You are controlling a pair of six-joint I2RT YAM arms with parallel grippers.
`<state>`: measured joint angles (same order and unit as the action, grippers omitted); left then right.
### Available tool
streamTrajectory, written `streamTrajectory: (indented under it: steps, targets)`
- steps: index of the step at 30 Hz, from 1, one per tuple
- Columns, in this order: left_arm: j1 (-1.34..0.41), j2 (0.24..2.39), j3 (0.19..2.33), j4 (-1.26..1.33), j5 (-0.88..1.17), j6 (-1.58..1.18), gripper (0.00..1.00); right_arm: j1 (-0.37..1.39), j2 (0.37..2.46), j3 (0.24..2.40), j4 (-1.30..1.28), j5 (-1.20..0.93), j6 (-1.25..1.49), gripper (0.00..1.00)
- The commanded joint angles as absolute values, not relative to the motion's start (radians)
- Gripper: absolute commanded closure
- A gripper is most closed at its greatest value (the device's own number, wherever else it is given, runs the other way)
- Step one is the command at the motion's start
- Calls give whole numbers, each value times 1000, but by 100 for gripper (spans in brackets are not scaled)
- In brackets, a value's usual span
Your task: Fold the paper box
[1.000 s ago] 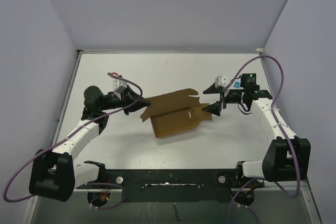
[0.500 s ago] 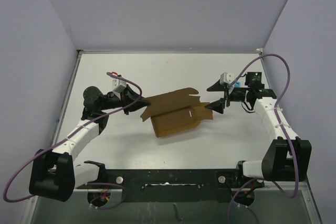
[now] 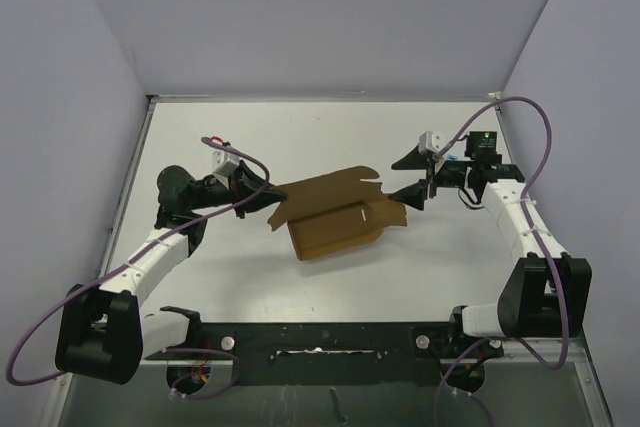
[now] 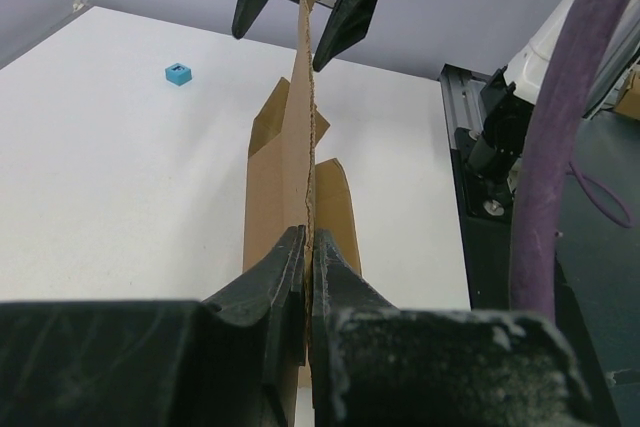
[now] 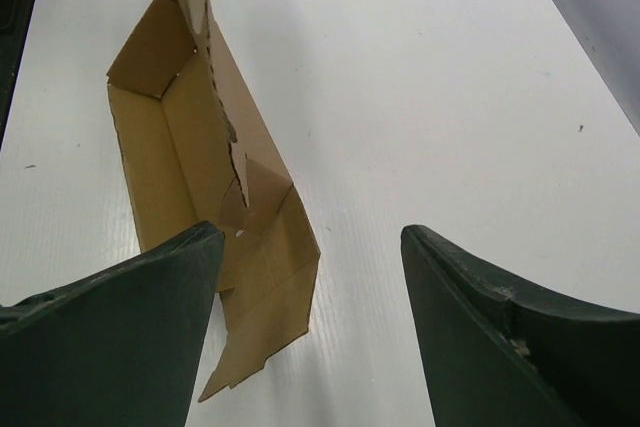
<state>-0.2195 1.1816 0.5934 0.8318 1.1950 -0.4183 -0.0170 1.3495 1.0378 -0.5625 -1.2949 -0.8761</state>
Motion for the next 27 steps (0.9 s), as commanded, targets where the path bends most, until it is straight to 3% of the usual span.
streamTrajectory:
  steps: [1,11,18,27]
  targets:
    - [-218,1176,595,938,1225,-450,100,16,1386,1069,-474,-1291,-836,29]
    - [-218,1193,589,1016,1247,-506,100,91,1415,1011,-407,-1190,-934,46]
    - [-218,1210,584,1100,1261,-565,100,164,1396,958,-381,-1167,-1008,47]
    - [-218,1225,581,1208,1274,-651,100,179,1326,867,-273,-1259,-1011,40]
